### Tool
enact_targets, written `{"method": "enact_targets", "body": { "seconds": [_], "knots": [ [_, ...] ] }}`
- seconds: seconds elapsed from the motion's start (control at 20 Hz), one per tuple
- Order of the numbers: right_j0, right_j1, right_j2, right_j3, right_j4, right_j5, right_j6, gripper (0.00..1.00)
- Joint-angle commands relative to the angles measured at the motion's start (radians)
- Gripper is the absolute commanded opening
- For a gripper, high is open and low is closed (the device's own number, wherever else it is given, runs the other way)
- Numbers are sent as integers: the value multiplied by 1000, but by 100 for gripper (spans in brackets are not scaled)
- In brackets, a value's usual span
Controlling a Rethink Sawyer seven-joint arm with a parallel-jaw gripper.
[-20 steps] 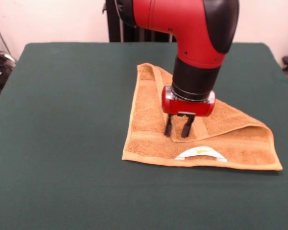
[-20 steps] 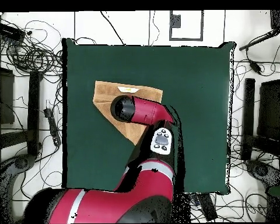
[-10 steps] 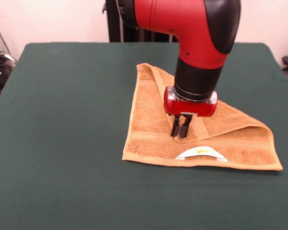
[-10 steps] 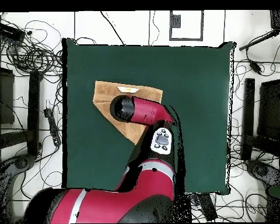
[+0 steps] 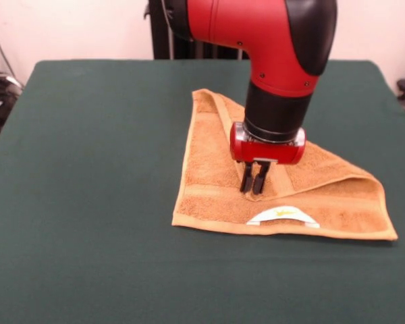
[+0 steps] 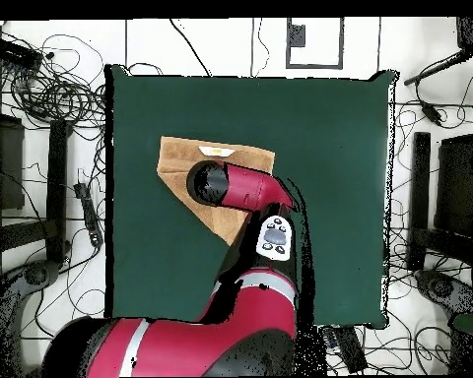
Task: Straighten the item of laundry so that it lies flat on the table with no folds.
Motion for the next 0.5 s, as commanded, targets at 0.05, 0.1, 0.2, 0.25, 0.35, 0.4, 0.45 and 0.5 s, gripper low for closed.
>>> {"method": "enact_targets", "body": {
  "seconds": [0.05, 0.1, 0.2, 0.25, 0.35, 0.4, 0.45, 0.5],
  "knots": [
    [-1, 123, 159, 121, 14, -77, 201, 0],
    [-3, 119, 164, 124, 8, -83, 193, 0],
    [1, 116, 160, 136, 21, -99, 222, 0],
    [4, 116, 156, 137, 26, -101, 231, 0],
    [8, 117, 150, 133, 18, -104, 225, 0],
    [8, 116, 151, 133, 16, -101, 221, 0],
    [9, 116, 149, 132, 15, -101, 220, 0],
    [11, 115, 146, 132, 17, -99, 224, 0]
  ]
}}
